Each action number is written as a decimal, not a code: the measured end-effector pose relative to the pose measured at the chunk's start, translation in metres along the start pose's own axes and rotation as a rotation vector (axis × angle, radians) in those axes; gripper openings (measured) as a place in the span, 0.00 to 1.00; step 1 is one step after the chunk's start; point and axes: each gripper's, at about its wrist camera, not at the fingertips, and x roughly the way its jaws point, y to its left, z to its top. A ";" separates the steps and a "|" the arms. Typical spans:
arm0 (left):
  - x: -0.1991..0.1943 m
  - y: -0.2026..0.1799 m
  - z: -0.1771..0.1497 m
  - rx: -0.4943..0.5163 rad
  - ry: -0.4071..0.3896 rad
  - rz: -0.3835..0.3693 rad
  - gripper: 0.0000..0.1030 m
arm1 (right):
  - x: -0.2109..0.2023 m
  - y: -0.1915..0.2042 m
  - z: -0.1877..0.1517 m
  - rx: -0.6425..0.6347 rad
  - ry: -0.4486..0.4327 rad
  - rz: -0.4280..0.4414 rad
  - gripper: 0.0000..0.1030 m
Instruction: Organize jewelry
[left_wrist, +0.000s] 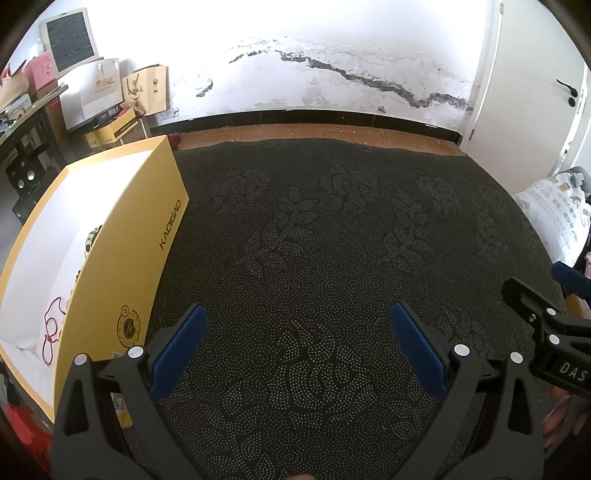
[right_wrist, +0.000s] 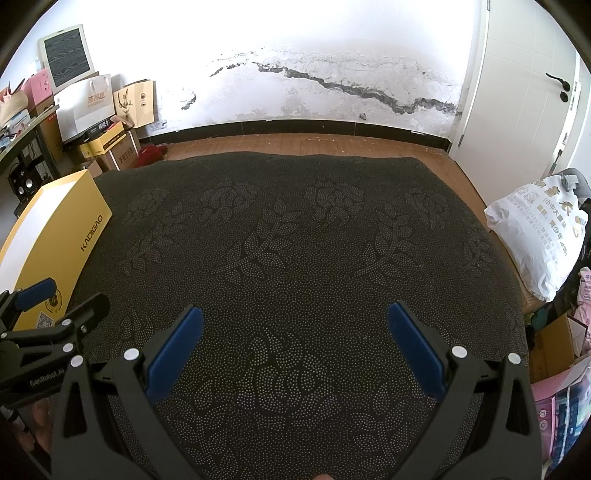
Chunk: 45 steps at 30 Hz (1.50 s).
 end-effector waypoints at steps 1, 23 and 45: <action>0.000 0.001 0.000 0.000 0.001 -0.002 0.94 | 0.000 0.000 0.000 0.000 0.000 0.000 0.94; 0.000 0.002 0.000 0.007 -0.014 -0.002 0.94 | 0.000 0.000 0.000 0.001 -0.001 -0.001 0.94; 0.000 0.000 0.000 0.001 -0.006 -0.014 0.94 | 0.000 0.000 0.000 0.000 -0.003 0.000 0.94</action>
